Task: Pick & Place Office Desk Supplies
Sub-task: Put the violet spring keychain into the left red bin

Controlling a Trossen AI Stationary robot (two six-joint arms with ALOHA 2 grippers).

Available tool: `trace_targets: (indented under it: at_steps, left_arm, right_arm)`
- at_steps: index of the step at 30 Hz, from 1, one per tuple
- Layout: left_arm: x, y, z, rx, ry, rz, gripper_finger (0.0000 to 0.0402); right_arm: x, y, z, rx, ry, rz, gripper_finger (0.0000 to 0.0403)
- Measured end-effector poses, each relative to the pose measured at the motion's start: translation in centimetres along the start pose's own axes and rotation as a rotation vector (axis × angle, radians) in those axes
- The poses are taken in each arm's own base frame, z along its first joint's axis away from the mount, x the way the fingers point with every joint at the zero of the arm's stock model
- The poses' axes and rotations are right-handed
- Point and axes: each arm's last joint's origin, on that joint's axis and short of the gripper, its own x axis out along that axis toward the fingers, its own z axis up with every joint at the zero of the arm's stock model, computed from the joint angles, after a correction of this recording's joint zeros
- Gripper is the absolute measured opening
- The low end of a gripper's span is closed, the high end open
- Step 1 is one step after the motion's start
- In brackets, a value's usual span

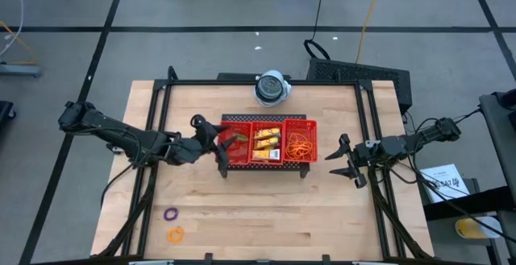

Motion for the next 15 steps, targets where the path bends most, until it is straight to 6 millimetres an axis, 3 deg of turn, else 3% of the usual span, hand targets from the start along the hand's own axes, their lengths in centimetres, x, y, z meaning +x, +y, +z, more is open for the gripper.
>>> trace_targets:
  at_steps: [4, 9, 15]
  left_arm:
    - [-0.2, -0.5, 0.2, -0.021, 0.038, -0.175, 0.0225]
    - [-1.8, -1.1, 0.8, -0.051, 0.131, -0.560, 0.0226]
    - [-3.8, -2.2, 0.7, -0.138, 0.280, -0.893, 0.0226]
  right_arm:
    - [0.0, 0.0, 0.0, 0.000, 0.000, 0.000, 0.0206]
    - [0.0, 0.0, 0.0, 0.000, 0.000, 0.000, 0.0206]
    - [0.0, 0.0, 0.0, 0.000, 0.000, 0.000, 0.0206]
